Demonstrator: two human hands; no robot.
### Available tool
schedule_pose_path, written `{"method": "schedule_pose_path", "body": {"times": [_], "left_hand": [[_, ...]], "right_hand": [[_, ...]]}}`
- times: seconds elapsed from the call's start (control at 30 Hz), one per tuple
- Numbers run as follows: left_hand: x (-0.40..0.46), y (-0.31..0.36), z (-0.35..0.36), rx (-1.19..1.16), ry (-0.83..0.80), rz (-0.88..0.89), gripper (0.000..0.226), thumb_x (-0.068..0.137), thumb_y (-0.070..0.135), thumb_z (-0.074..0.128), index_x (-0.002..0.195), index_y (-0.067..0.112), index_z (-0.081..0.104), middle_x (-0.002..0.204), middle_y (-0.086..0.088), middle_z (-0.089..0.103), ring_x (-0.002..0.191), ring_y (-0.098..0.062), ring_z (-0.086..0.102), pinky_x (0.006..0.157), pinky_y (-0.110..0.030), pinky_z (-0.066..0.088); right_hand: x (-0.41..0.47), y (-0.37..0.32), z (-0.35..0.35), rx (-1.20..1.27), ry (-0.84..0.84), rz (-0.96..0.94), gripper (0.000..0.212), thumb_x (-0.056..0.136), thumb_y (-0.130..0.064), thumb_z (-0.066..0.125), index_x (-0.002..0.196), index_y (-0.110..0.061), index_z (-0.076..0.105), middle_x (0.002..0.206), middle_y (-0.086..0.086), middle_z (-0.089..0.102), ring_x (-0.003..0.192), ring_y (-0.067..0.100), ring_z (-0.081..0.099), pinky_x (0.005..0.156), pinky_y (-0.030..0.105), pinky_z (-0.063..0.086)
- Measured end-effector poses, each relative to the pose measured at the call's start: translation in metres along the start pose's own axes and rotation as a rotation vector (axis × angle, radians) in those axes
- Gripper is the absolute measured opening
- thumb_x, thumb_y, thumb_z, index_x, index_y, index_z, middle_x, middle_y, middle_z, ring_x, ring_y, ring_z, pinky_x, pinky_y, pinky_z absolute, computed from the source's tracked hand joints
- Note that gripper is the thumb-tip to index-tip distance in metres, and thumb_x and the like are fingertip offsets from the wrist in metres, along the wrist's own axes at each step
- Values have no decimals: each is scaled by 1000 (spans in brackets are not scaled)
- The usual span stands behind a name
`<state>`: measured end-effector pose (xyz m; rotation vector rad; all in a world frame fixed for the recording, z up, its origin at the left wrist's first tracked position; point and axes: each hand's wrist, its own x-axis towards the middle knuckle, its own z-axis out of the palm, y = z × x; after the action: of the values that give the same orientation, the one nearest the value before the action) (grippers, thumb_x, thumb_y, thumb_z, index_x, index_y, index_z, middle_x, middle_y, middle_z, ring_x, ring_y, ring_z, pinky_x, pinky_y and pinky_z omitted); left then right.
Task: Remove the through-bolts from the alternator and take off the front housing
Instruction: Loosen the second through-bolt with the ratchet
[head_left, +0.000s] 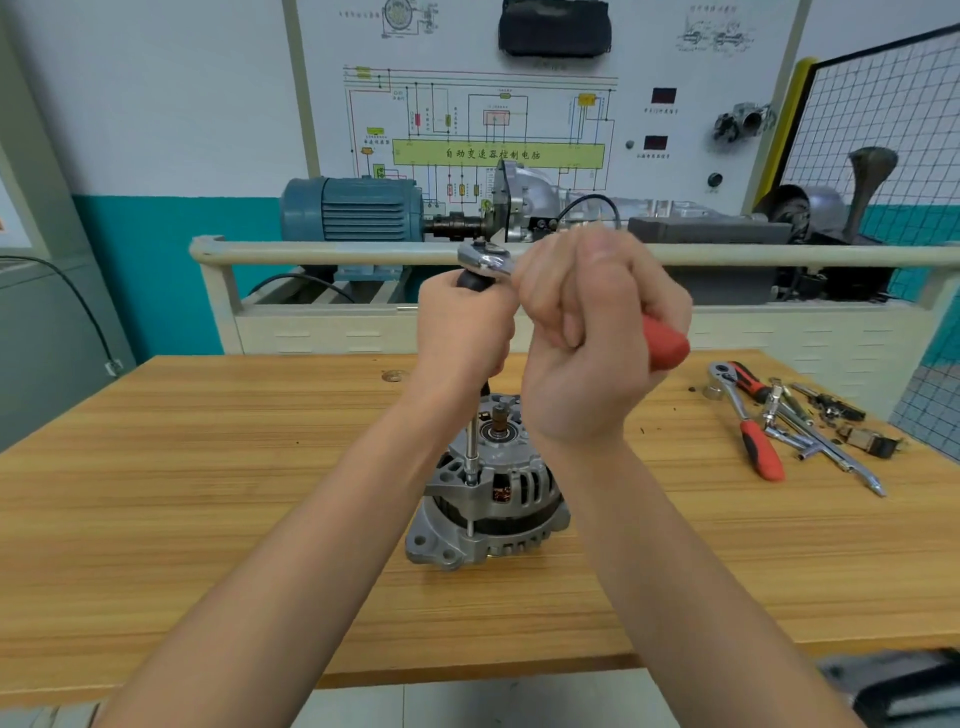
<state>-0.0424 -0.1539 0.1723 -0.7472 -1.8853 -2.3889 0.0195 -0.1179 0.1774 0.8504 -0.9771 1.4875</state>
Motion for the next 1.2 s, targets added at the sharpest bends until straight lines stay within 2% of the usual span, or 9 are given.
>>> {"method": "schedule_pose_path", "body": {"times": [0.1, 0.2, 0.37, 0.5, 0.63, 0.77, 0.87, 1.0, 1.2], "left_hand": [[0, 1, -4, -25, -41, -6, 41, 86, 0, 53, 56, 19, 32, 37, 8, 28, 33, -9, 21, 37, -16, 17], [3, 3, -17, -107, -253, -50, 41, 83, -1, 57, 54, 17, 35, 38, 6, 27, 33, -9, 21, 36, -17, 20], [8, 9, -30, -110, -614, -144, 39, 78, 9, 60, 46, 18, 39, 36, 6, 29, 29, -7, 23, 37, -16, 20], [5, 8, -22, -76, -470, -142, 53, 88, 5, 53, 42, 20, 33, 33, 6, 23, 27, -7, 16, 35, -13, 16], [0, 5, -14, -46, -239, -71, 53, 86, 0, 51, 44, 22, 28, 36, 6, 20, 30, -9, 13, 38, -12, 14], [-4, 5, -1, 17, -30, -21, 35, 84, 4, 52, 57, 15, 33, 46, -2, 32, 44, -15, 28, 45, -22, 27], [-6, 6, 0, 50, -31, 32, 12, 82, 14, 49, 72, 11, 42, 63, -9, 36, 62, -21, 34, 52, -36, 29], [-2, 4, -16, -26, -160, -9, 40, 83, -4, 54, 54, 16, 35, 39, 3, 31, 35, -12, 23, 39, -18, 21], [4, 8, -25, -119, -560, -70, 33, 75, 11, 60, 47, 15, 43, 39, 0, 33, 32, -14, 28, 40, -19, 24]], "right_hand": [[7, 2, -2, 73, 2, 57, 42, 81, -6, 45, 46, -25, 32, 40, -4, 29, 39, 9, 25, 47, 27, 19], [26, 5, -17, 355, 16, 277, 48, 85, -5, 34, 41, -23, 27, 34, -6, 25, 36, 11, 17, 44, 24, 20], [43, 18, -40, 800, 290, 629, 48, 82, -15, 38, 34, -16, 33, 30, -4, 23, 38, 11, 8, 41, 22, 17], [41, 17, -39, 762, 326, 592, 47, 81, -14, 39, 35, -17, 33, 31, -4, 24, 33, 10, 14, 39, 22, 20], [28, 7, -25, 520, 160, 410, 53, 88, -9, 34, 36, -20, 35, 34, -6, 27, 37, 12, 15, 43, 24, 24], [7, 1, -4, 87, -1, 75, 44, 84, -6, 43, 44, -22, 38, 41, -4, 30, 40, 10, 26, 46, 30, 19], [-3, 2, 7, -121, -41, -42, 33, 81, -12, 47, 49, -20, 45, 48, -10, 36, 42, 10, 30, 48, 27, 23], [14, 3, -3, 177, -34, 116, 42, 81, -6, 43, 45, -25, 31, 40, -2, 22, 37, 7, 25, 46, 24, 18], [39, 11, -39, 748, 258, 566, 46, 80, -15, 40, 34, -17, 32, 30, -3, 22, 38, 12, 9, 41, 21, 18]]}}
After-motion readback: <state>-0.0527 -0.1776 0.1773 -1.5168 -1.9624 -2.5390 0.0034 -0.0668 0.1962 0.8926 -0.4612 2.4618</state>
